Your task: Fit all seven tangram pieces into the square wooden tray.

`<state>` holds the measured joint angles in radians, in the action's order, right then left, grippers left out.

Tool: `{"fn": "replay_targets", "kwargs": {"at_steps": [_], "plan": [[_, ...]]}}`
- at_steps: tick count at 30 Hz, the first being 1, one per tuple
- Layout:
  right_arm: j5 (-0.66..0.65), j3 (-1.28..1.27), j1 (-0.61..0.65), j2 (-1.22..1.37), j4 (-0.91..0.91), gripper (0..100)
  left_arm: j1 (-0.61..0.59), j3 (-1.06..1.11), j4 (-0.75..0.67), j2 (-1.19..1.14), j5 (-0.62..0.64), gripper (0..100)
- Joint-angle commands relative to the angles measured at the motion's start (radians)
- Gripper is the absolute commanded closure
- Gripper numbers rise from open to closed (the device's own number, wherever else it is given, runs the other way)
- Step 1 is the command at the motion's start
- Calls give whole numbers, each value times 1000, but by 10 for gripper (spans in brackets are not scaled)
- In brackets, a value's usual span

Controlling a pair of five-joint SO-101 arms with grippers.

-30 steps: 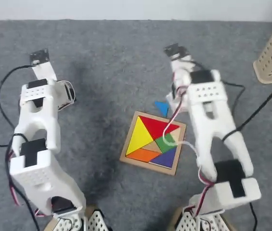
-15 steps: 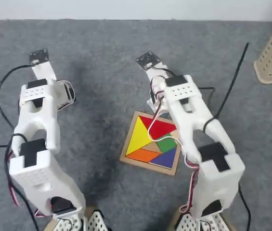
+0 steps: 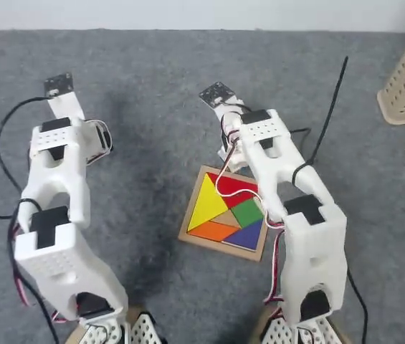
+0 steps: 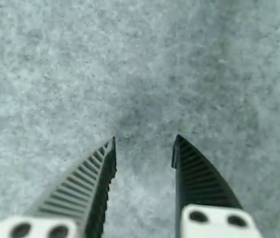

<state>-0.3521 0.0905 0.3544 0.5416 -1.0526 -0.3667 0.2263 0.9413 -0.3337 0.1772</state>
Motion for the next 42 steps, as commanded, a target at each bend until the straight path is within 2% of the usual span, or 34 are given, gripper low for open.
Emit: {"fn": "replay_targets", "kwargs": {"at_steps": [1, 5, 10, 15, 20, 24, 27, 34, 38, 42], "plan": [[-17, 61, -21, 2, 13, 843, 8, -5, -20, 12, 3, 823], [-18, 58, -25, 4, 12, 859, 8, -5, -20, 12, 3, 823], [-17, 71, -79, -1, 12, 988, 8, -5, -20, 12, 3, 823], [26, 144, -113, -42, -82, 992, 8, -5, -20, 12, 3, 823], [26, 149, -151, -202, -208, 992, 8, -5, -25, 12, 3, 823], [-55, 8, -196, -389, -259, 992, 8, -5, -26, 11, 3, 823], [-117, -252, -208, -561, -153, 992, 8, -5, -26, 11, 3, 823], [-193, -959, -203, -1006, 309, 992, 8, 8, -35, 11, 3, 825], [-192, -1140, -197, -1158, 440, 992, 8, 16, -46, 12, 3, 825], [-196, -1227, -114, -1184, 553, 992, 8, 16, -46, 12, 3, 825]]}}
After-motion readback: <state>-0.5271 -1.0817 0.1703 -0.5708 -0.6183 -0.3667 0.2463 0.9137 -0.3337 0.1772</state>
